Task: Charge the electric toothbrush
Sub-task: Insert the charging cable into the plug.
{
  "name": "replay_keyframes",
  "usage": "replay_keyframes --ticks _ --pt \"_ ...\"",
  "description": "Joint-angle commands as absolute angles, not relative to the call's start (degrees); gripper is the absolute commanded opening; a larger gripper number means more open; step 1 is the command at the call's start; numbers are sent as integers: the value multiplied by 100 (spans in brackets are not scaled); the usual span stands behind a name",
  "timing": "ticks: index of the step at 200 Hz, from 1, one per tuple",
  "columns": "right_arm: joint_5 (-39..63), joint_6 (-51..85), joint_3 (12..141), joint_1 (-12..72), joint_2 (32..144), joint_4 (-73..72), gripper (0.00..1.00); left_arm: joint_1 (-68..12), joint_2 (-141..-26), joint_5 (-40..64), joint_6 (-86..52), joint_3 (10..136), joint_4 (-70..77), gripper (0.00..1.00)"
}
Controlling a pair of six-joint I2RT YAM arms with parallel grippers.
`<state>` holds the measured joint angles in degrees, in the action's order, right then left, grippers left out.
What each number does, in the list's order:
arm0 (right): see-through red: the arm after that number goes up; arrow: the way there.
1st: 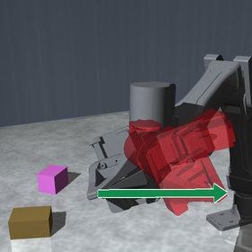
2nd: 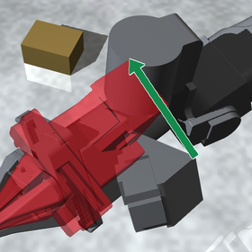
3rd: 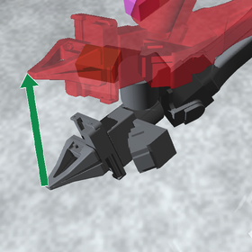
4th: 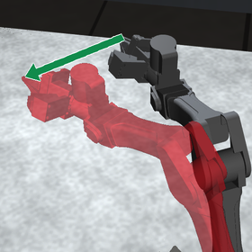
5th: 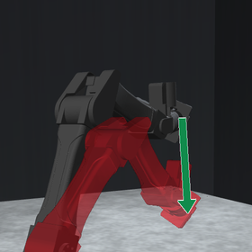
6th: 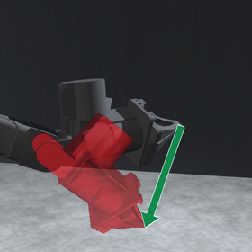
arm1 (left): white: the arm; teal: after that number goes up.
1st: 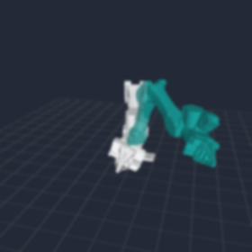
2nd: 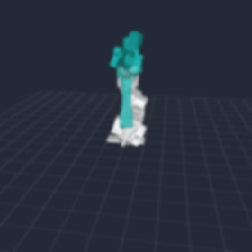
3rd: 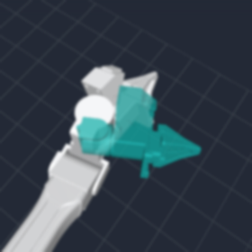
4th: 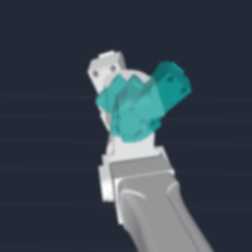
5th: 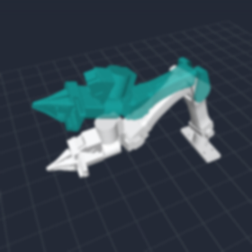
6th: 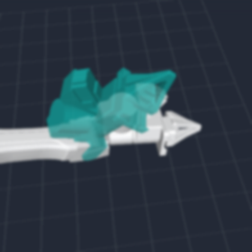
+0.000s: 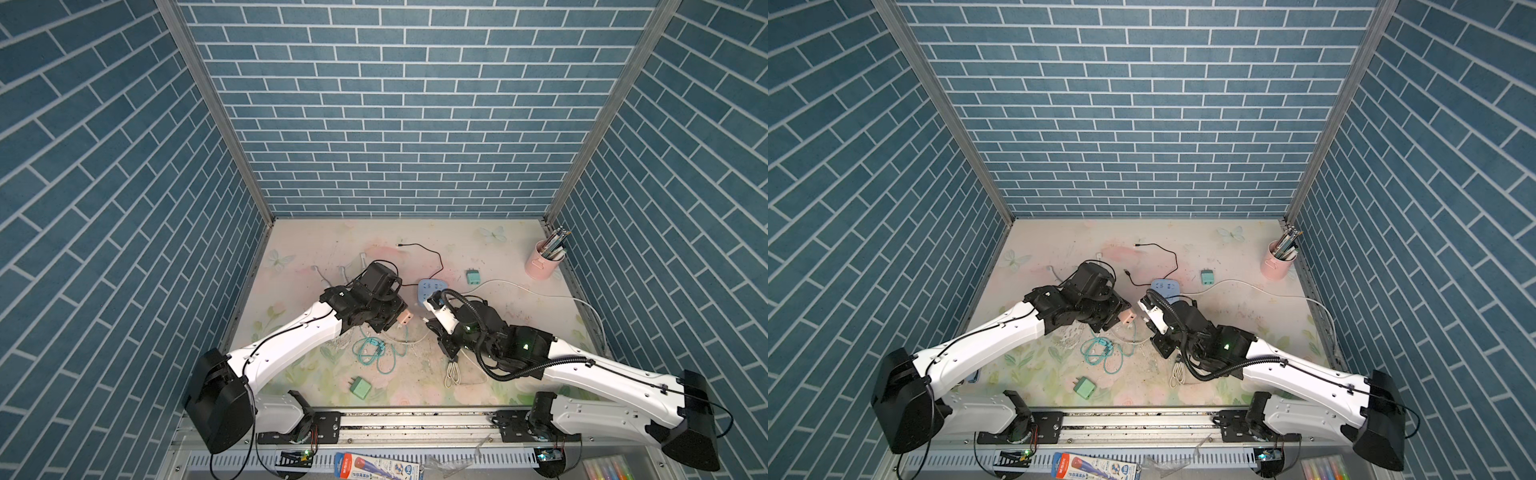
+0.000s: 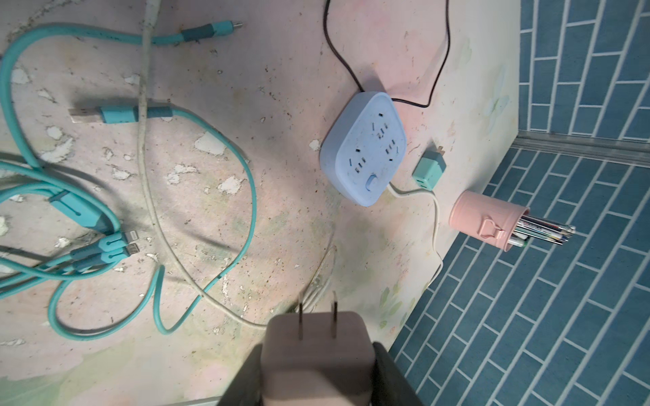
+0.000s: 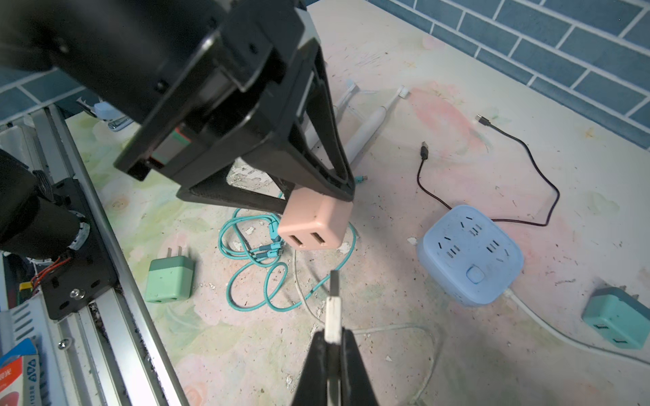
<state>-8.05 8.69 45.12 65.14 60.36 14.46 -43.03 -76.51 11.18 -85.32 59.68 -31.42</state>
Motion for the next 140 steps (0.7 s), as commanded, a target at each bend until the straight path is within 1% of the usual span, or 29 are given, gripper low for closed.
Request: replay_keyframes --ticks 1,64,140 --pt "-1075 574 4463 6630 6183 993 0 -4254 -7711 1340 -8571 5893 -3167 0" --pt "-1738 525 4580 6884 6789 868 0 -4252 -7809 1587 -8884 5740 -2958 0" --pt "-2112 389 4641 7011 7067 962 0 -4250 -7883 1713 -8930 5704 -2870 0"
